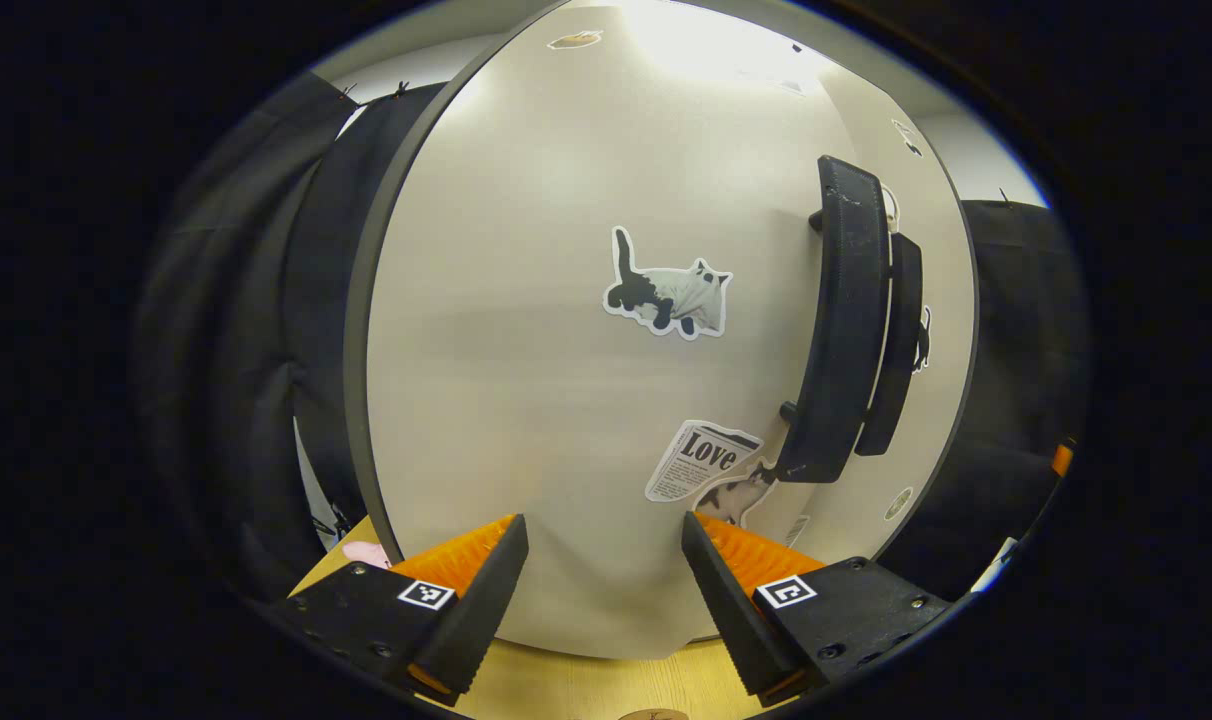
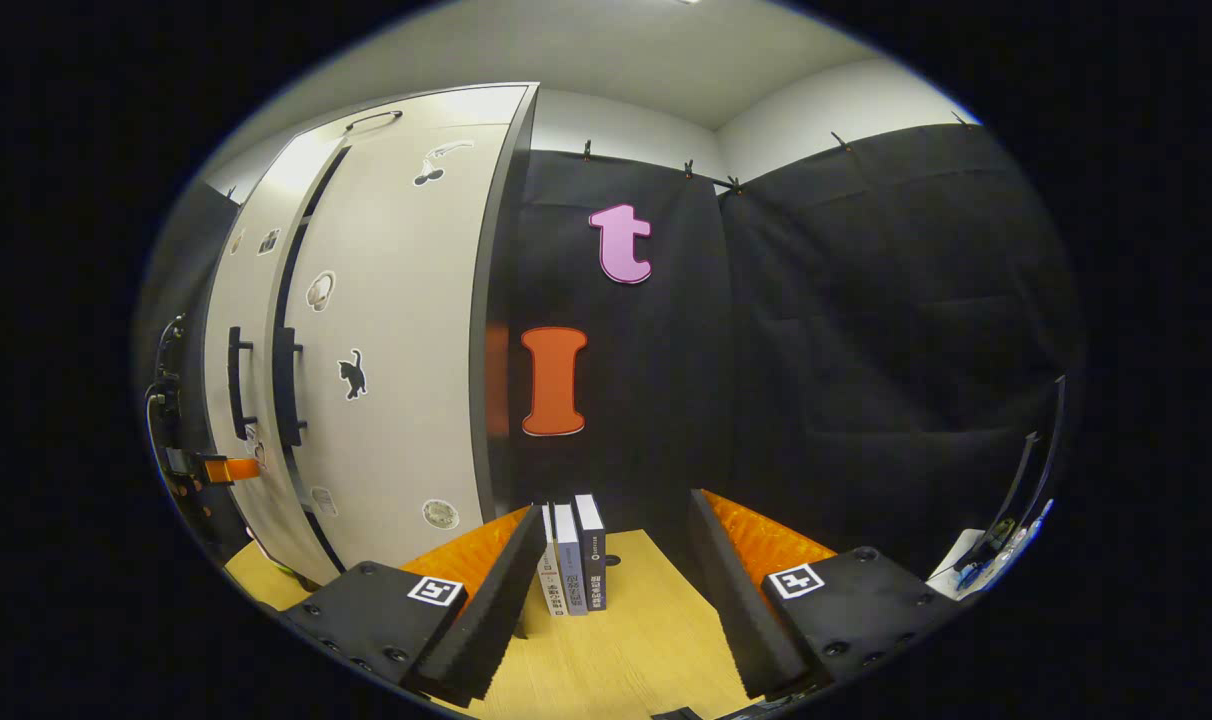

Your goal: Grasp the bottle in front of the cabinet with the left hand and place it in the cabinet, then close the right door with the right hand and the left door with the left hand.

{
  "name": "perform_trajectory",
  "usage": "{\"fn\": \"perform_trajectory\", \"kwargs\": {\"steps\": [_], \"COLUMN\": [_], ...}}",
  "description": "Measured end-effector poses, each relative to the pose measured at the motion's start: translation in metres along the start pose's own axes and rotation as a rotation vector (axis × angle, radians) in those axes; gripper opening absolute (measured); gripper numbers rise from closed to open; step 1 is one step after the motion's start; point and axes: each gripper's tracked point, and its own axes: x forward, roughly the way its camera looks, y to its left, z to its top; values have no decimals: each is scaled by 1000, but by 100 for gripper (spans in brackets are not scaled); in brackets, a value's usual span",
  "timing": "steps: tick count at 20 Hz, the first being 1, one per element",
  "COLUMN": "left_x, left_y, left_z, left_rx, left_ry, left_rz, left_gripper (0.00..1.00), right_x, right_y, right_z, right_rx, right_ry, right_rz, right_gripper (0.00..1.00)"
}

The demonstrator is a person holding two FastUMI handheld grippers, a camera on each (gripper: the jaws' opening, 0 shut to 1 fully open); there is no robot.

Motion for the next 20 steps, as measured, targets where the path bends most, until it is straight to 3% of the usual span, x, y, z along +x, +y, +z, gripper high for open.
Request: {"fn": "perform_trajectory", "kwargs": {"steps": [20], "left_x": [-3], "left_y": [-1], "left_z": [2], "left_rx": [22], "left_ry": [34], "left_rz": [62], "left_gripper": [95], "right_x": [60], "right_y": [22], "right_z": [-24], "right_rx": [21], "right_ry": [46], "right_rz": [135], "right_gripper": [95]}}
